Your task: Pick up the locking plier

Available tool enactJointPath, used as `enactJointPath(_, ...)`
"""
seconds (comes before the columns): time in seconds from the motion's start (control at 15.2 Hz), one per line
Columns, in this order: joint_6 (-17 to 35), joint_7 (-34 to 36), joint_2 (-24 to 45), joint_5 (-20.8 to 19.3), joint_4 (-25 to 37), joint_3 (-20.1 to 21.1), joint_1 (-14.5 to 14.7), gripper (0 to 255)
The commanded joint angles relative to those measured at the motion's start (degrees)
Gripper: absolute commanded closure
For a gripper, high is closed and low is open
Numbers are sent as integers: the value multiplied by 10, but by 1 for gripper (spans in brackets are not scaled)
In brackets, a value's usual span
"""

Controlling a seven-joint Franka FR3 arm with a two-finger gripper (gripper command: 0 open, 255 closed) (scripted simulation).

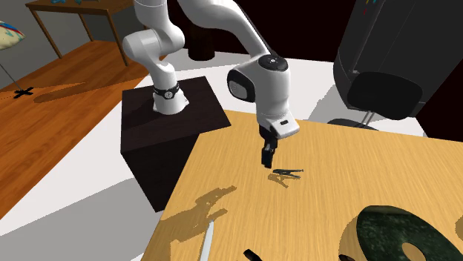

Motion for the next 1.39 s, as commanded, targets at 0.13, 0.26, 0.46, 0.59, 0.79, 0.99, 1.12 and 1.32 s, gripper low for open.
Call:
enactJointPath(0.13, 18, -12, 83, -24, 65, 5, 22, 0)
enactJointPath(0.26, 23, -19, 121, -35, 99, 6, 34, 0)
enactJointPath(0.46, 34, -22, 151, -42, 117, 5, 42, 0)
enactJointPath(0.59, 44, -22, 163, -44, 119, 3, 43, 0)
enactJointPath(0.79, 58, -21, 182, -47, 124, 0, 46, 0)
enactJointPath(0.99, 61, -20, 185, -47, 125, -1, 46, 0)
enactJointPath(1.12, 61, -21, 184, -47, 123, -1, 46, 255)
enactJointPath(1.32, 62, -20, 183, -47, 121, -1, 46, 255)
